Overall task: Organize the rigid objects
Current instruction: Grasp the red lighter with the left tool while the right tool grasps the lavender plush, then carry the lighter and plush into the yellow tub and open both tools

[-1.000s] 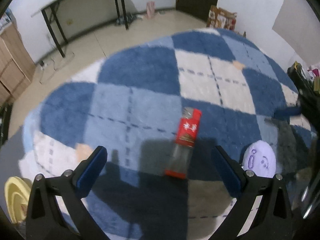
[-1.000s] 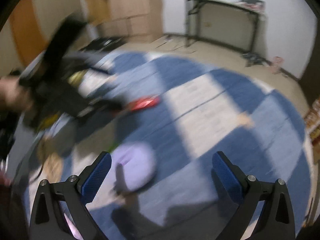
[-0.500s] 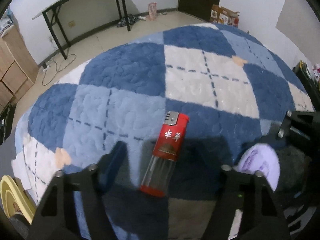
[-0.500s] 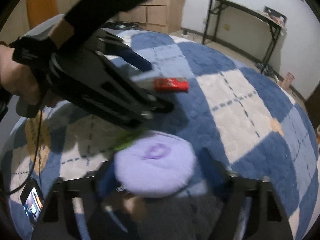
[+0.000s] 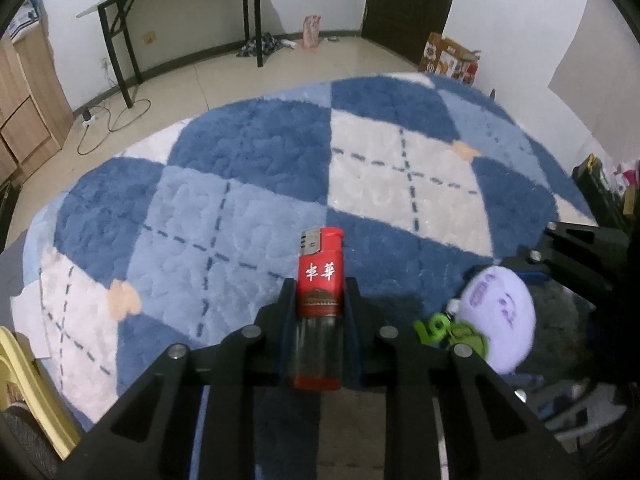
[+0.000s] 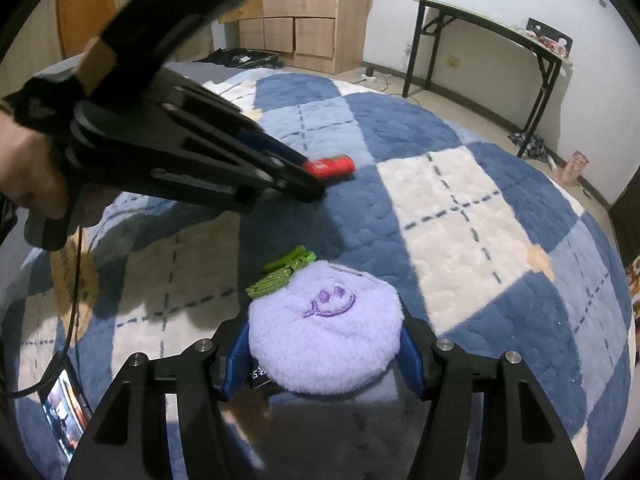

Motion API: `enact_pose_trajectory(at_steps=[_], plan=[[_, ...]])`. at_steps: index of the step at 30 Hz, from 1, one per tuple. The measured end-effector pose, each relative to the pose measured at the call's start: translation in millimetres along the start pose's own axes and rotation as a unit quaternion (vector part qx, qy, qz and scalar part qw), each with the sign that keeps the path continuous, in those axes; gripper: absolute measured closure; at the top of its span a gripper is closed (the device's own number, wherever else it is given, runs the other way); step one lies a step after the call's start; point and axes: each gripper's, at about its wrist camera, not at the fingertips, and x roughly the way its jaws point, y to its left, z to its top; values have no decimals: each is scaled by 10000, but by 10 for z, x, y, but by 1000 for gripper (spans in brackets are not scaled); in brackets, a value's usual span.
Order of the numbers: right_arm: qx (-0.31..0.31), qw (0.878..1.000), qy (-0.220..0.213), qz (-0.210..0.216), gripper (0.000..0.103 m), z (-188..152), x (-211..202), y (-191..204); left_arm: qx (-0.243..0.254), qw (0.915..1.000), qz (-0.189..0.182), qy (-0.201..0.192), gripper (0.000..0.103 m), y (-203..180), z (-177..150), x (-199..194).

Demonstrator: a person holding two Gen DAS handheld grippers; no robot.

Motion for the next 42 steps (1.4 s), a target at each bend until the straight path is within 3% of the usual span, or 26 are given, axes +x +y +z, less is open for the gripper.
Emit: enact_pose_trajectory(at_steps=[5,13,24,32,37,42], plan=[[75,10000,-59,-17,43,51,45,-89,-251,9993,-256,-132,79,100,-67,-186],[145,9998,-141,-18,43,165,67,-167,-280,9993,-202,-161,79,129,-80,-221],[236,9992,-323,-27,44,341,53,-298,-791,9954,-51,-530,79,459,-54,-599],[38,9955,-845,417,44,859,-69,-15,-1332,9872,465,-745,79,1014,-317,-1258],[-169,9871,-1233,1006,44,1353,-89,416,-1745,9745,1058,-933,79,1559,-648,-1798],[-199,9779,-1250,1665,44,1776,119,932,-2070,9621,1613,-743,79,2022,-1114,-2143]])
